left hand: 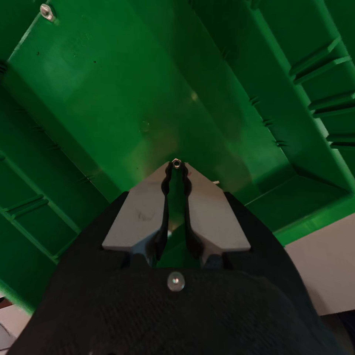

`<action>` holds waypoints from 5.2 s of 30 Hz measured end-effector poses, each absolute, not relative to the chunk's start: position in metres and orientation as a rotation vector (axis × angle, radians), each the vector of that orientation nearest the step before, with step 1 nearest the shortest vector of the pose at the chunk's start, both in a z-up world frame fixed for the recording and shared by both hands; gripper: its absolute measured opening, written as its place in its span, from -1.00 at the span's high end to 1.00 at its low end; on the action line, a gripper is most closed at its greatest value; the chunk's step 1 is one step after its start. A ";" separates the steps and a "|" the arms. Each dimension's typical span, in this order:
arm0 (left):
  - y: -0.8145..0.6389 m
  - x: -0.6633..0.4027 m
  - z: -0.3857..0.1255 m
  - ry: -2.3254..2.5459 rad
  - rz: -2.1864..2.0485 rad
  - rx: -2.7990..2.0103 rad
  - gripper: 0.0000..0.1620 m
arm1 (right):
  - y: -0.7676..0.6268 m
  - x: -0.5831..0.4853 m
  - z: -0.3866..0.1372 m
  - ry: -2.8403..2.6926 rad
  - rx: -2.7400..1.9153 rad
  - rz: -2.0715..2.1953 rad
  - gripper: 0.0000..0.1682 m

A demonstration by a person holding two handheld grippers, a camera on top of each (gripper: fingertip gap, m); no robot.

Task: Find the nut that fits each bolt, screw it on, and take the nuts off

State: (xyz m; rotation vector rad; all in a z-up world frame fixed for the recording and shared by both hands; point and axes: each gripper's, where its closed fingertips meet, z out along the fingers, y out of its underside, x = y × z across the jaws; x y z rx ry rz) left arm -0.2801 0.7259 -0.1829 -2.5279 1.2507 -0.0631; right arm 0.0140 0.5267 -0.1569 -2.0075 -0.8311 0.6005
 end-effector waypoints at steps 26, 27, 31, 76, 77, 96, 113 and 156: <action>0.562 0.005 -0.101 1.873 -0.588 -1.723 0.90 | 0.542 0.072 -0.079 -0.618 -1.705 0.359 0.88; 0.559 0.014 -0.107 1.897 -0.594 -1.719 0.90 | 0.542 0.077 -0.073 -0.586 -1.684 0.360 0.89; 0.539 0.042 -0.137 2.015 -0.652 -1.733 0.90 | 0.545 0.091 -0.068 -0.518 -1.690 0.352 0.91; 0.563 -0.023 -0.159 1.843 -1.019 -1.769 0.56 | 0.546 -0.019 -0.175 -0.988 -2.026 0.267 0.89; 0.563 -0.023 -0.160 1.843 -1.021 -1.773 0.56 | 0.547 -0.018 -0.176 -0.988 -2.029 0.257 0.95; 0.534 0.014 -0.123 1.710 -1.197 -1.462 0.79 | 0.546 0.006 -0.106 -0.512 -1.865 0.829 0.97; 0.534 0.017 -0.122 1.713 -1.091 -1.376 0.89 | 0.540 0.012 -0.106 -0.573 -1.907 0.743 0.89; 0.517 0.019 -0.097 1.600 -1.392 -1.187 0.89 | 0.529 0.025 -0.066 -0.658 -1.732 0.532 0.88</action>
